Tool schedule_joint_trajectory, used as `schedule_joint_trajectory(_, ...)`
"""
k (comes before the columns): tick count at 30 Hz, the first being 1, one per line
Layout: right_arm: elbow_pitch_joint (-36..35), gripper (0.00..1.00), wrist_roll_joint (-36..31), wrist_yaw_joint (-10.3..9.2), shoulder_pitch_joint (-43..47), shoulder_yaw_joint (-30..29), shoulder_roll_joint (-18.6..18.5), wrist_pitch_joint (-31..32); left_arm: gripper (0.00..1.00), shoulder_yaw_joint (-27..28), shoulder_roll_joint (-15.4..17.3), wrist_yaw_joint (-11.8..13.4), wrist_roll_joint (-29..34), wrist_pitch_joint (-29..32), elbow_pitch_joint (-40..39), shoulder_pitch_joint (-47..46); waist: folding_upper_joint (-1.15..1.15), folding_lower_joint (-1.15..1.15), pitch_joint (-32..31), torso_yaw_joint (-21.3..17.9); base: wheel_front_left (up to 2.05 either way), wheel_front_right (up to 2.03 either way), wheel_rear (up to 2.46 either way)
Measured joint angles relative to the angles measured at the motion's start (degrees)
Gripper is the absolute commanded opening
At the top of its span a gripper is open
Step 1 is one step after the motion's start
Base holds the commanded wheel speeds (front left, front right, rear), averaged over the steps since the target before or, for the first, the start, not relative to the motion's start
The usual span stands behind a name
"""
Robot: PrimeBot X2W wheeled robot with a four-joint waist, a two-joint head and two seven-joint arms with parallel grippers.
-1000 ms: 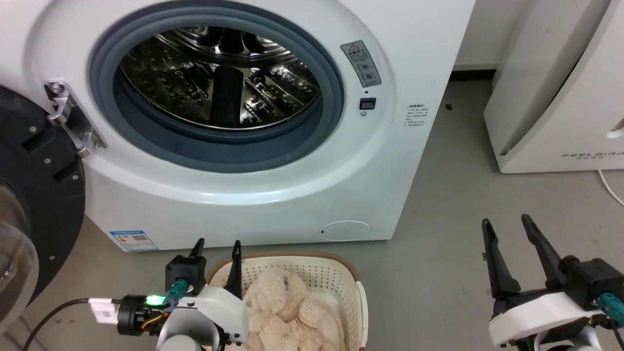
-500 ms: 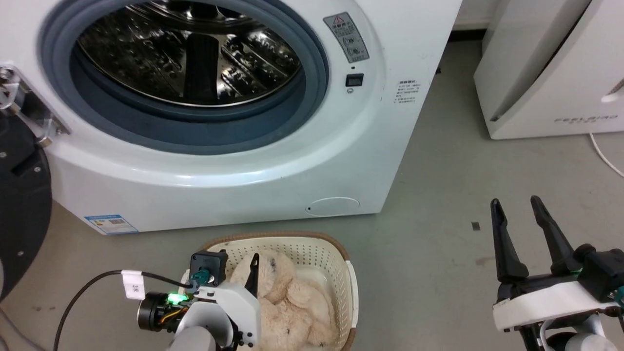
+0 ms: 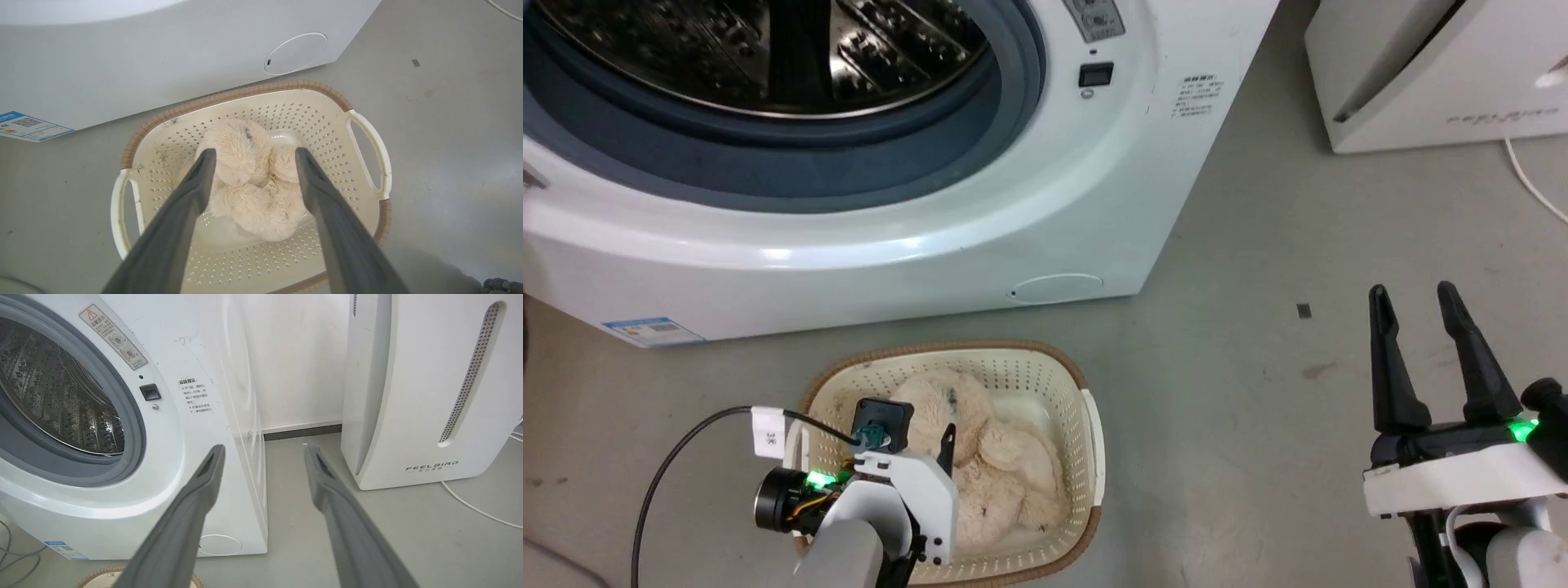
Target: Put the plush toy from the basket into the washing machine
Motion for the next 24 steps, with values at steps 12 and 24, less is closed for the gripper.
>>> schedule_joint_trajectory(12,-1.7,1.0,2.5,0.0,-2.7,-0.6,0.0,-1.5,1.0,-1.8,1.9,0.7,-2.4,1.0,7.0,-6.2,0.0,0.0,7.7,-1.1,0.0,0.0,0.0)
schedule_joint_trajectory(24,-3.3,1.0,5.0,0.0,-5.6,-1.3,0.0,-2.8,1.0,-4.8,4.1,1.5,-3.5,1.3,14.0,-13.7,0.0,0.01,15.3,-2.0,0.0,0.0,0.0)
